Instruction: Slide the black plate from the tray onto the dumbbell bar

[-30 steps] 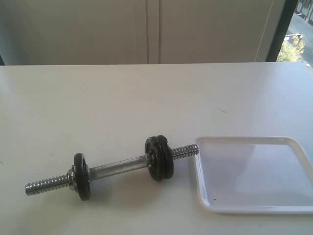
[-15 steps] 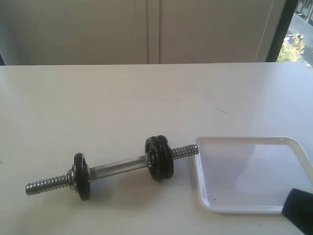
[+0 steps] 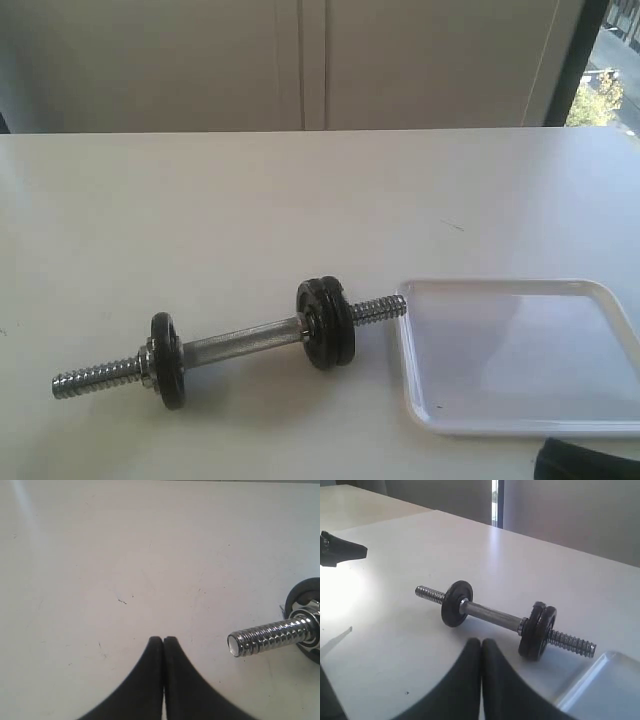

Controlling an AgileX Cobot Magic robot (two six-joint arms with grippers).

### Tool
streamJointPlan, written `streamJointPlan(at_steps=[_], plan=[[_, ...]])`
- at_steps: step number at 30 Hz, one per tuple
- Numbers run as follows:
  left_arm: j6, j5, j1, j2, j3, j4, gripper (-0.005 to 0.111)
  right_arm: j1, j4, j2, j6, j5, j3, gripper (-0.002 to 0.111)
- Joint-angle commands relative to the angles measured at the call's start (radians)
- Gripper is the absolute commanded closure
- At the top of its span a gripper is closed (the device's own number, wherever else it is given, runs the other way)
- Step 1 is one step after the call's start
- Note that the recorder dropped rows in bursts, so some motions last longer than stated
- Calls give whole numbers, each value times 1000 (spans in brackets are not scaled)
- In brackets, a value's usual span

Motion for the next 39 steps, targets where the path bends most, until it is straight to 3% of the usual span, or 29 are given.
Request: streamJointPlan(at_steps=[1,4,6,10,14,18,25,31,39], plan=[[-8,1,4,-4,4,-2,107,0,-3,-5,4,-4,20,108],[-8,1,4,-4,4,-2,107,0,-43,-5,4,-95,25,108],[-8,-1,4,-4,4,-2,107,0,-57,-5,20,-340,25,108],[-8,-1,4,-4,4,-2,107,0,-76,-5,20,-1104,25,108],[-8,-1,4,-4,4,-2,107,0,-10,-5,20,-1301,25,108],[-8,-1,4,-4,4,-2,107,0,-2,-5,20,-1280,25,108],[-8,-1,4,-4,4,-2,107,0,-637,-5,20,-1188,127,108],[-8,-1,4,-4,4,-2,107,0,-689,-5,20,-1114,246,108],[-8,-1,4,-4,4,-2,107,0,-1069,-5,20,-740,246,108]])
